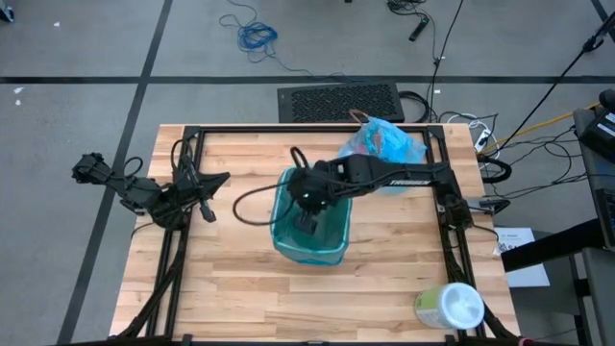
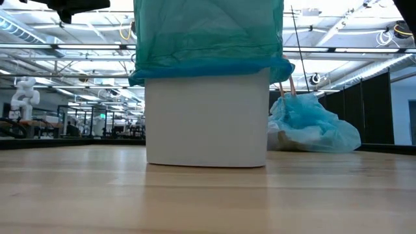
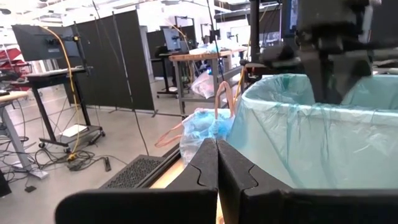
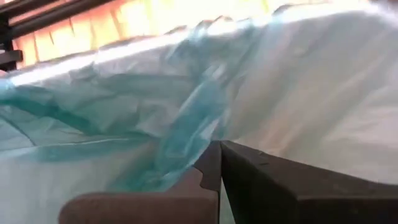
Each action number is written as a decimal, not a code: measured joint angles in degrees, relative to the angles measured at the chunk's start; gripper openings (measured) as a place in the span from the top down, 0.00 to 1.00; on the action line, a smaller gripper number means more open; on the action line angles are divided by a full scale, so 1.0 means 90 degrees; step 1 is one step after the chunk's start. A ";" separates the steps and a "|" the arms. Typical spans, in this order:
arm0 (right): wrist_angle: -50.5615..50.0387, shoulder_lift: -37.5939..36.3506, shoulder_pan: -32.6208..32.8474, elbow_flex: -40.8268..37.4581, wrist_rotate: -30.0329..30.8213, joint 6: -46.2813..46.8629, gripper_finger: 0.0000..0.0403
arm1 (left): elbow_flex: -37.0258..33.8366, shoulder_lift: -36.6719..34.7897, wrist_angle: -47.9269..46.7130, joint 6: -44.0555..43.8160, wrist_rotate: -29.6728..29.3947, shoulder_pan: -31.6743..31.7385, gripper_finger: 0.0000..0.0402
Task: Place trash/remove bag and relplace
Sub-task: Insert a blue trash bag into the trash bin
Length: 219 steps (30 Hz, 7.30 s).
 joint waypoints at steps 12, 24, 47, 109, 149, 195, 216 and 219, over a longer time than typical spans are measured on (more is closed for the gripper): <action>-0.0360 0.0850 0.0001 -0.0012 -0.0057 0.0816 1.00 | 0.0000 0.0000 -0.0035 -0.0112 0.0002 -0.0002 1.00; -0.0527 0.1083 0.0002 -0.0012 0.0151 0.1221 1.00 | 0.0000 0.0002 -0.0109 -0.0155 0.0002 -0.0002 1.00; -0.0388 0.0820 0.0146 -0.0092 0.0111 0.1678 1.00 | 0.0000 0.0000 -0.0112 -0.0162 0.0002 -0.0002 1.00; -0.0170 0.0666 0.0170 -0.0869 0.0265 0.1687 1.00 | 0.0000 0.0000 -0.0158 -0.0169 0.0002 -0.0002 1.00; 0.0606 0.0385 0.0355 -0.0874 0.0244 0.1329 1.00 | 0.0000 0.0000 -0.0160 -0.0177 0.0000 0.0000 1.00; 0.0964 -0.0330 0.0317 -0.0869 -0.0146 -0.5475 1.00 | 0.0000 0.0000 -0.0162 -0.0167 0.0000 -0.0001 1.00; 0.0072 0.0409 0.0505 -0.0874 -0.0441 -0.5318 1.00 | 0.0000 0.0000 -0.0161 -0.0169 0.0000 -0.0002 1.00; 0.0039 0.0528 0.0505 -0.0869 -0.0447 -0.5305 1.00 | 0.0000 0.0000 -0.0160 -0.0169 0.0000 -0.0002 1.00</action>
